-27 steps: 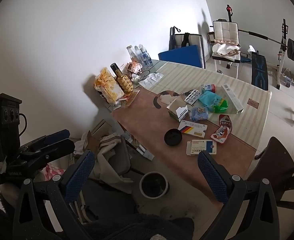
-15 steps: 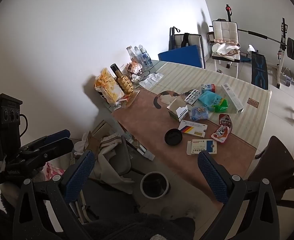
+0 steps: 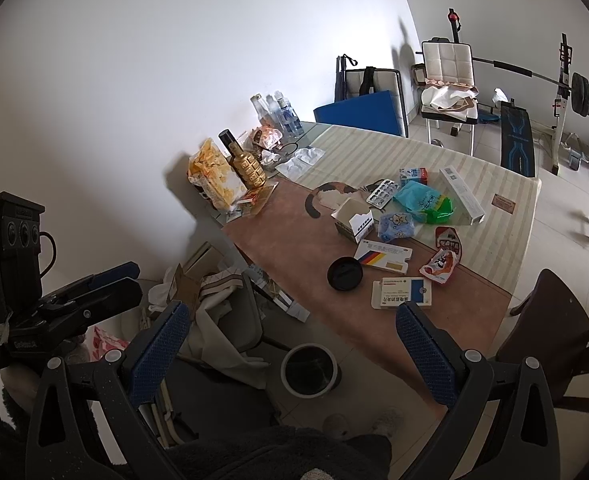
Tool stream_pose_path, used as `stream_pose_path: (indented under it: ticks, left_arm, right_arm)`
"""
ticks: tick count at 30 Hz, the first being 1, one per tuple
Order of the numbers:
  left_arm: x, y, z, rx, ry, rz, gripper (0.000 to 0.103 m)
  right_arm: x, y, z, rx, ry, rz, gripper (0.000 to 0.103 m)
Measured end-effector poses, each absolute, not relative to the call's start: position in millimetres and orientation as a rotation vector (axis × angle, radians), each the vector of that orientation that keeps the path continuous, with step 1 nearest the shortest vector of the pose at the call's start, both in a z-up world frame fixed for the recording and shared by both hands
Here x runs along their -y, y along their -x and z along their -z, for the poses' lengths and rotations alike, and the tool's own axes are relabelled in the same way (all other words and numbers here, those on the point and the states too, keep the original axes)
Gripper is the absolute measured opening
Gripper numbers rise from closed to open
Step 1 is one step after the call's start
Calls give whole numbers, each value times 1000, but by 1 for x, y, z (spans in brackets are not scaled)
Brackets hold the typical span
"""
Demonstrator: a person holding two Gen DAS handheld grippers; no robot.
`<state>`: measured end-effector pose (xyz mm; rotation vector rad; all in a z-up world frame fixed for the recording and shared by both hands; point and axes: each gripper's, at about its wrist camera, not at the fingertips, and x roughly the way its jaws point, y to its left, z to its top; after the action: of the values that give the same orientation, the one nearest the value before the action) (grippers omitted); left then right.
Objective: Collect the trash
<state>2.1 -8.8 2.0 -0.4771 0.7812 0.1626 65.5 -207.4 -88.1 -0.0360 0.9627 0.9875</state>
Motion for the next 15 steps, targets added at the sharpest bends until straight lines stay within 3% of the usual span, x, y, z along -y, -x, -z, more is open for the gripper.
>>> stream_pose_path:
  ticks: [15]
  left_arm:
    - [9, -2, -3, -780, 480, -159, 103]
  right_arm:
    - [206, -63, 88, -964, 30, -991, 103]
